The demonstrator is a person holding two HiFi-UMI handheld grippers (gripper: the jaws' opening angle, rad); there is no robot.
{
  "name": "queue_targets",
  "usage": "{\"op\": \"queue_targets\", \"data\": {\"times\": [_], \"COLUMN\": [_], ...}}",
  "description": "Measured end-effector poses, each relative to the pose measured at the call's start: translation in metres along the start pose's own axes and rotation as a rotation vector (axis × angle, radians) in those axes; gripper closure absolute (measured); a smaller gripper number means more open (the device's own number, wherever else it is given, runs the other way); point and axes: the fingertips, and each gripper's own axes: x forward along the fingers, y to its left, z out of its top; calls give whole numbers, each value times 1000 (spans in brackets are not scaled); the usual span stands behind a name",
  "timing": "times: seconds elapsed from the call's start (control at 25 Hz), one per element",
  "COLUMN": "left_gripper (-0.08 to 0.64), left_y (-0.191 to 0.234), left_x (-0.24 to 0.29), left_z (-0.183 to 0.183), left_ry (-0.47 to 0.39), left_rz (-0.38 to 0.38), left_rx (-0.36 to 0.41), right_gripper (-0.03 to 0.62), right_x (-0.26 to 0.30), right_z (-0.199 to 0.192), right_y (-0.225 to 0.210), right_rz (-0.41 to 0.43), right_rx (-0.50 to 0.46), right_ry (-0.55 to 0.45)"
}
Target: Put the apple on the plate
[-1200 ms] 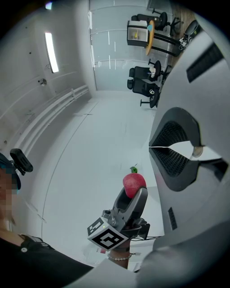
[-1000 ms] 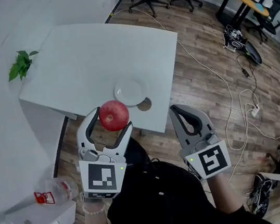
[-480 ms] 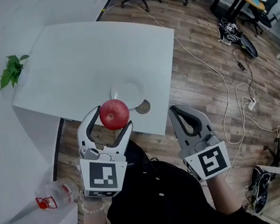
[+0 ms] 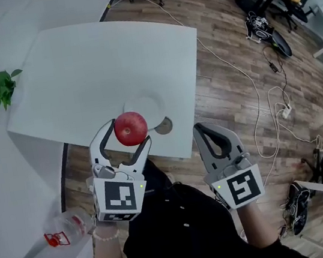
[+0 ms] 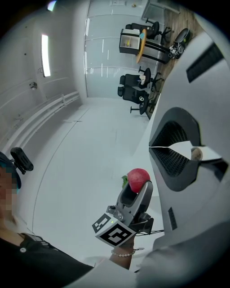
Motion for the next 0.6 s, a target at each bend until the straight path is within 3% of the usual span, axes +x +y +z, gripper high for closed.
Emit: {"op": "queue_targets", "data": {"times": [0.6], "left_gripper": [198], "left_y": [8], "left_x": [62], "left_z": [-51], "left_ry": [82], "left_rz": [-87], "left_rx": [-6], "right_gripper": [549], "right_x": [28], "right_z": [-25], "right_y": [-9], "right_rz": [-34], "right_rx": [39], "right_ry": [95]}}
